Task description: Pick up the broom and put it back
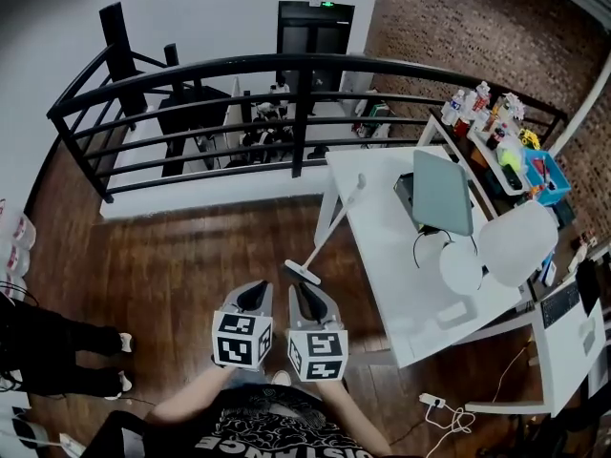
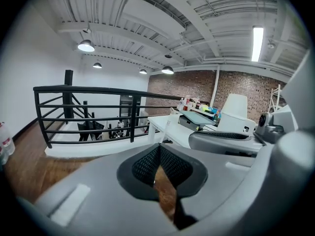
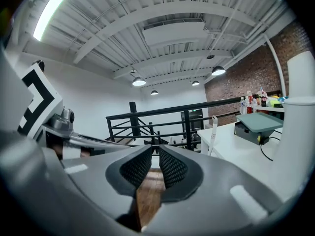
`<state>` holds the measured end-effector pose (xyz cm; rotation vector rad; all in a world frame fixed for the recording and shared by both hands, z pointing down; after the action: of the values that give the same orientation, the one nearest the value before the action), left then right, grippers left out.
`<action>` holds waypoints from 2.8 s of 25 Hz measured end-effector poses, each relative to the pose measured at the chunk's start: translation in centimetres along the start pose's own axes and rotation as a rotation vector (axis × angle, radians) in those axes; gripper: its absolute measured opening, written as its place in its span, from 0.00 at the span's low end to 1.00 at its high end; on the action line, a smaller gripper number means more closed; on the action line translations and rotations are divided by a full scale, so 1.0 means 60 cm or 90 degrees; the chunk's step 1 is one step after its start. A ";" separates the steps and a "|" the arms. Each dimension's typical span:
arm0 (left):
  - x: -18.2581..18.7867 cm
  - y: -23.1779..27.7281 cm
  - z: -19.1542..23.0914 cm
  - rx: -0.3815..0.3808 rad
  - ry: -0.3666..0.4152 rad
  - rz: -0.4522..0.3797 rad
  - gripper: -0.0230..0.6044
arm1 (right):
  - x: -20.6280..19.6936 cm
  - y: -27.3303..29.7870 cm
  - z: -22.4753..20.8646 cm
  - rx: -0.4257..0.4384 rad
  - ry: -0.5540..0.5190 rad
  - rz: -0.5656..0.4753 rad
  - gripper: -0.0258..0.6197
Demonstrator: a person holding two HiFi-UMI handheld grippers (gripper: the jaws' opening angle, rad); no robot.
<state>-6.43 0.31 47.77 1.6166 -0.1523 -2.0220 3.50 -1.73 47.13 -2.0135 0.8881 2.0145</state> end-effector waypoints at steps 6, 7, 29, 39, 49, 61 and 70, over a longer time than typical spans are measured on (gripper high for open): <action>0.028 0.063 0.004 -0.032 0.011 0.002 0.04 | 0.013 0.042 -0.038 -0.025 0.002 -0.001 0.09; 0.032 0.075 0.008 -0.037 0.013 0.003 0.04 | 0.015 0.052 -0.043 -0.030 0.003 -0.002 0.09; 0.150 0.326 0.094 -0.188 0.045 0.073 0.04 | 0.051 0.299 -0.206 -0.218 0.077 0.035 0.16; 0.208 0.407 0.122 -0.261 0.085 0.077 0.04 | 0.044 0.389 -0.277 -0.321 0.136 0.032 0.22; 0.211 0.460 0.127 -0.312 0.100 0.105 0.04 | 0.020 0.448 -0.353 -0.373 0.158 0.061 0.25; 0.210 0.473 0.154 -0.273 0.099 0.109 0.04 | -0.002 0.509 -0.399 -0.356 0.153 0.076 0.28; 0.209 0.469 0.178 -0.241 0.093 0.105 0.04 | 0.003 0.518 -0.391 -0.359 0.145 0.067 0.19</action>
<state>-8.54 -32.06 51.29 1.4506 0.1400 -1.6820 7.91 -38.85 57.99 -2.5749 0.4979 2.3220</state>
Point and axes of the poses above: the fingertips, and each gripper's own axes: y forward along the fingers, z to its left, x out of its top, the point moved 5 cm from there along -y, backward along the fingers, and after that the axes turned 12 degrees about -x, right-handed, at the moved point
